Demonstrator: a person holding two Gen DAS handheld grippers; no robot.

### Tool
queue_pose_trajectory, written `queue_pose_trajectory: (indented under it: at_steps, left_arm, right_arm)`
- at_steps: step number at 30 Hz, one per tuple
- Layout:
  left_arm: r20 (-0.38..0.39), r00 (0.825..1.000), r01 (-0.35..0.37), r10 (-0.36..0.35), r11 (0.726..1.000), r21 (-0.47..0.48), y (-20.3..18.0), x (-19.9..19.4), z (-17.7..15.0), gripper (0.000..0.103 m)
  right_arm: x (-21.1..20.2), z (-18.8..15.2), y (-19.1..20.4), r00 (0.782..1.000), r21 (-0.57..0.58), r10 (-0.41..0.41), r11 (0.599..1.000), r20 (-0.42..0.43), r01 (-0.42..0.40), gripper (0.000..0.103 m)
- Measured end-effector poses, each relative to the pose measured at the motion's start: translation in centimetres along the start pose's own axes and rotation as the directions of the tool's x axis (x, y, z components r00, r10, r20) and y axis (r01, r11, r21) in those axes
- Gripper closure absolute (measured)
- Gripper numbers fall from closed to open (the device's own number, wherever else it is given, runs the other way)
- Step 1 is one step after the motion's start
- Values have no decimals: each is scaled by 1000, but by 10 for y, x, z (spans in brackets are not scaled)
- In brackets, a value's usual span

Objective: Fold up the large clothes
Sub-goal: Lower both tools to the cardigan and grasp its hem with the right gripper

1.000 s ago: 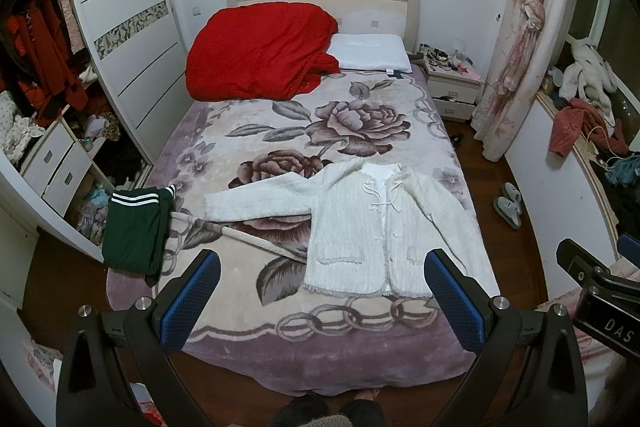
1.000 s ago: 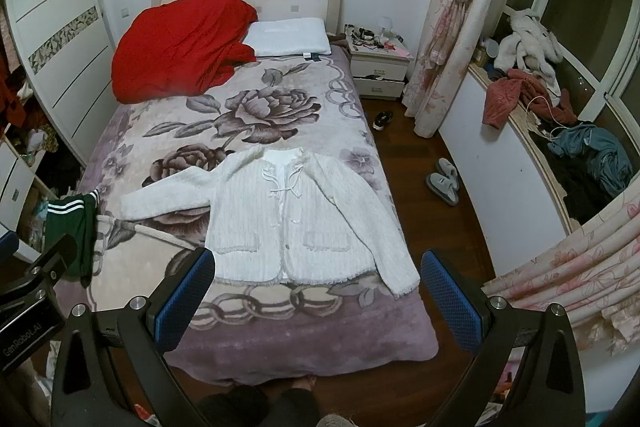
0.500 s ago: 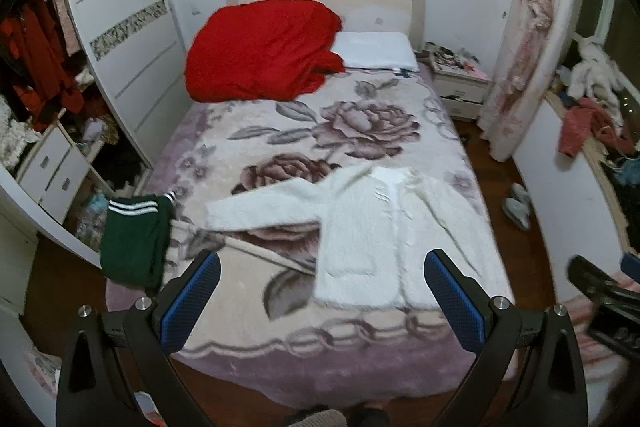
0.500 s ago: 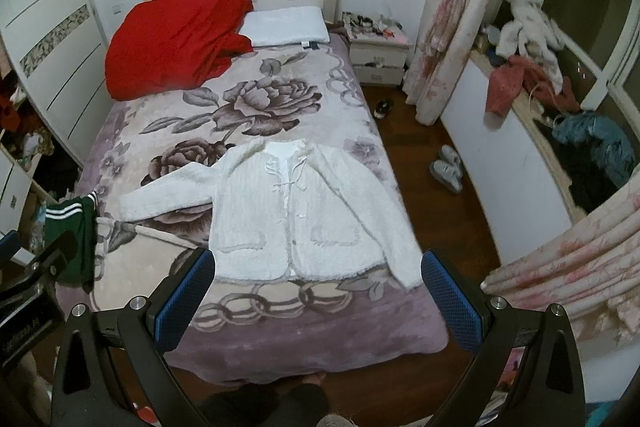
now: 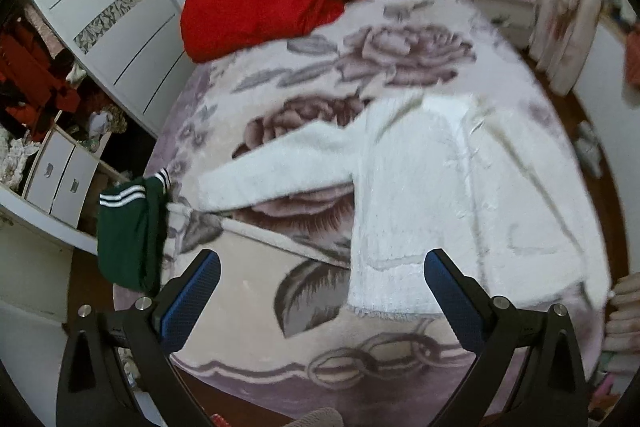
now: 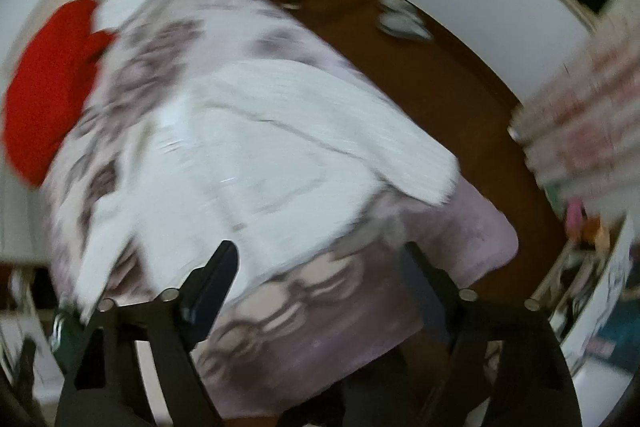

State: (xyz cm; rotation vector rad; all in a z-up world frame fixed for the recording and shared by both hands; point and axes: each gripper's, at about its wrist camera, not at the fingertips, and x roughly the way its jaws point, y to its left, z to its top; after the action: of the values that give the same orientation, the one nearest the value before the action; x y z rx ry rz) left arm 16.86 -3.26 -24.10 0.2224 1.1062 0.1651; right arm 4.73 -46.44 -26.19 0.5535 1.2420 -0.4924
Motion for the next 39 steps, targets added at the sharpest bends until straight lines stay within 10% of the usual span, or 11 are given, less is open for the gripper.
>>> queue_pose_trajectory:
  at_steps: [4, 9, 15, 19, 20, 21, 23, 31, 35, 39]
  left_arm:
    - [-106, 994, -33, 31, 999, -17, -40, 60, -10, 0]
    - [-223, 973, -53, 53, 999, 5, -93, 124, -23, 0]
    - [-266, 963, -44, 52, 998, 35, -149, 172, -20, 0]
    - [-253, 967, -4, 19, 998, 57, -179, 191, -11, 0]
    - [-243, 970, 7, 9, 998, 67, -186, 194, -8, 0]
    - [-233, 972, 18, 0, 997, 76, -192, 197, -6, 0]
    - [-219, 976, 37, -17, 995, 90, -202, 202, 0, 0]
    - [-207, 971, 125, -120, 992, 13, -210, 226, 33, 0]
    - [-190, 973, 130, -134, 991, -32, -203, 232, 48, 0]
    - [-180, 978, 94, -107, 993, -78, -178, 242, 56, 0]
  right_arm:
    - [114, 26, -88, 991, 245, 77, 968, -111, -48, 20]
    - [257, 13, -179, 927, 585, 304, 802, -218, -126, 20]
    - [366, -12, -236, 885, 824, 463, 517, -42, -231, 18]
    - [386, -24, -252, 889, 891, 430, 326, 159, -317, 21]
    - [386, -29, -253, 890, 898, 408, 285, 202, -334, 28]
    - [385, -32, -253, 895, 900, 382, 265, 232, -346, 62]
    - [378, -30, -251, 908, 892, 336, 287, 249, -350, 90]
    - [303, 84, -245, 916, 747, 174, 533, 362, -397, 93]
    - [237, 194, -218, 901, 569, 138, 733, 412, -373, 93]
    - [182, 254, -96, 884, 198, 195, 933, 425, -301, 93]
